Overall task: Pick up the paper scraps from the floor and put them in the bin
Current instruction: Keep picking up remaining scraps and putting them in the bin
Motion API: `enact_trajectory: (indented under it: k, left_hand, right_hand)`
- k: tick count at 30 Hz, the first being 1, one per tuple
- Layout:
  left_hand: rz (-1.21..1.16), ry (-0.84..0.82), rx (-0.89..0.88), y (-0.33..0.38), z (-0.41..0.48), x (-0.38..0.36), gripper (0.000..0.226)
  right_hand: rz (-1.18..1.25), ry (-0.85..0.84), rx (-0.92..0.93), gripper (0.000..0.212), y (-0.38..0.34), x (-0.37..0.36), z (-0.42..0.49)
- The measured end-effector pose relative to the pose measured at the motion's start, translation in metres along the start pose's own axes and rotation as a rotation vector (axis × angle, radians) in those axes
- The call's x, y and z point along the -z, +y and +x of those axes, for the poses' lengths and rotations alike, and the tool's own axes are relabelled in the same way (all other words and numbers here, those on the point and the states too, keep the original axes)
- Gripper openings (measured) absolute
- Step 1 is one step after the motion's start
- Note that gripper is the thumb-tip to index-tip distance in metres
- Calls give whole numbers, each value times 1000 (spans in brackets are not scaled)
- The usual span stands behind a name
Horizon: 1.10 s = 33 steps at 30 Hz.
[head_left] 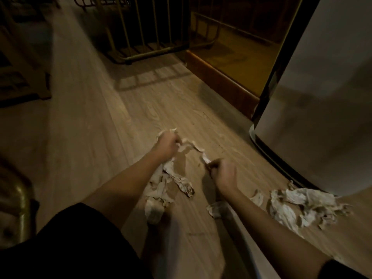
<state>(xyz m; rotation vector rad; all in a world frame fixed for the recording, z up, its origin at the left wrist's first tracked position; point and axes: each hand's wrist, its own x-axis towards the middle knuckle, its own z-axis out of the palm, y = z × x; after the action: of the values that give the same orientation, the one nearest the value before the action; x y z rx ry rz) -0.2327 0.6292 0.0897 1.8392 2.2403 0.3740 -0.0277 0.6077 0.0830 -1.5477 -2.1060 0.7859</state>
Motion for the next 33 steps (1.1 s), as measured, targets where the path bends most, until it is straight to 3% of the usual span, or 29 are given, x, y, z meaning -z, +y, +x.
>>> enact_trajectory:
  k: [2,5,8,11,15,18,24,28,33]
  left_hand:
    - [-112,181,66,-20,-2,21,25]
    - [-53,212,34,-40,3,36,25]
    - [15,142,66,-43,8,32,25]
    - [20,86,61,-39,10,17,27]
    - [-16,33,9,-37,12,-2,26]
    - [-97,53,58,-41,9,-4,16]
    - [-21,-65,87,-59,-27,13,16]
    - [-32,-63,75,-52,-64,20,22]
    - [-108,65,0,-15,-114,16,19]
  right_hand:
    - [91,-38,62,23,-31,-14,2]
    - [41,-192,150,15,-60,-53,-8]
    - [-157,-332,193,52,-63,-79,-26]
    - [-277,-329,392,74,-56,-93,-46]
    - [-302,-129,535,41,-41,-108,-59]
    - [-190,-99,613,17,-31,-108,-60]
    - [-98,-189,409,7,-9,-74,-52]
    - [-58,-10,194,10,8,-23,-52]
    - [-134,160,91,22,32,31,-82]
